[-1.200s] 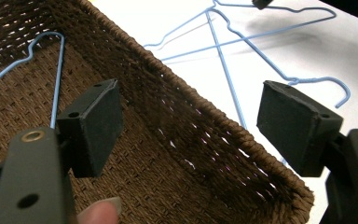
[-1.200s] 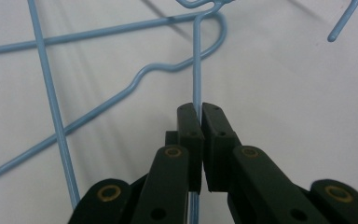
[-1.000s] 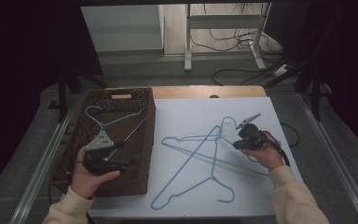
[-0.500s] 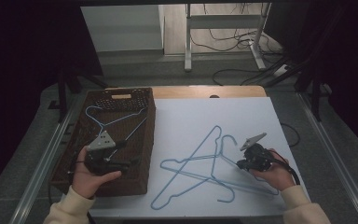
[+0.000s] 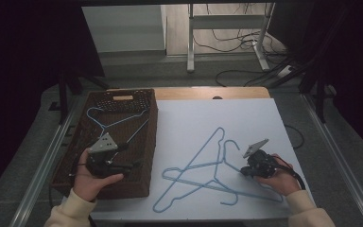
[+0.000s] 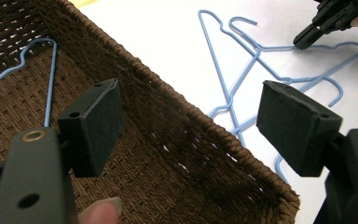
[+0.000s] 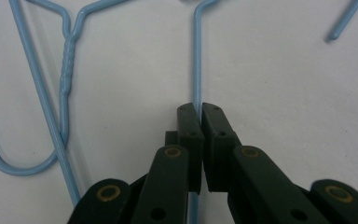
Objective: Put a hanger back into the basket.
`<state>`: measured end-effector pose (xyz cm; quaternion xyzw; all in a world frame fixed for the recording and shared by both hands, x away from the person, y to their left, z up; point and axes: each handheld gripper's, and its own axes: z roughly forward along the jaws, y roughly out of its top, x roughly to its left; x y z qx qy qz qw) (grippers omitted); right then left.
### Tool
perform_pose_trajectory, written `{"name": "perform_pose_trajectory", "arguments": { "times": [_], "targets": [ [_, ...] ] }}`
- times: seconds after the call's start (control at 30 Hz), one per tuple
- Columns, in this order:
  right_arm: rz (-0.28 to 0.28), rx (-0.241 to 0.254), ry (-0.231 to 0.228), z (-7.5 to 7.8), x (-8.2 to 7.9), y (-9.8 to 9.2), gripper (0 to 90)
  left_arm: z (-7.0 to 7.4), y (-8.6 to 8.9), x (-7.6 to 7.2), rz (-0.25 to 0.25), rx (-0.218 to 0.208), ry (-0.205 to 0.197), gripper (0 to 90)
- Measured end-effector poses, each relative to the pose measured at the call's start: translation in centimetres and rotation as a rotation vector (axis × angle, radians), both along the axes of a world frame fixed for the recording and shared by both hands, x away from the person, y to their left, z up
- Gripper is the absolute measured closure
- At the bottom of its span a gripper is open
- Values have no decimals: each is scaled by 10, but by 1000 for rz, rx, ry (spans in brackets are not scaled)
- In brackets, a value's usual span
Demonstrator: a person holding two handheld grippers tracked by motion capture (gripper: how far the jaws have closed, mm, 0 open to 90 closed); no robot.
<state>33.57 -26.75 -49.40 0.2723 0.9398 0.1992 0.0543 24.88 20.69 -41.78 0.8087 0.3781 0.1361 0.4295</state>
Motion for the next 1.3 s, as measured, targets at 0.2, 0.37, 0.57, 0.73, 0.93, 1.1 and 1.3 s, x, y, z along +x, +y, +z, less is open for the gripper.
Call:
{"name": "perform_pose_trajectory", "arguments": {
  "times": [0.2, 0.37, 0.57, 0.73, 0.93, 1.1, 1.3],
  "targets": [
    [13, -13, -9, 0, -1, 2, 875, 0, -1, 0, -3, 1, -1, 230],
    [65, -12, -3, 0, -4, 4, 876, 0, -1, -1, -4, 3, 0, 230],
    [135, -12, -9, 0, -6, 5, 876, 0, -2, -1, -7, 7, 1, 230],
    [188, 2, -5, 0, -5, 1, 875, 0, -1, -1, -7, 7, 0, 230],
    [252, 12, -5, 0, -3, 5, 876, 0, -3, 0, -9, 8, 0, 231],
    [264, 4, -7, 0, 0, 8, 875, -1, -5, -1, -13, 11, 2, 230],
    [166, 49, 1, 4, 2, 8, 713, 0, -5, -1, -13, 10, 1, 230]
  ]
}}
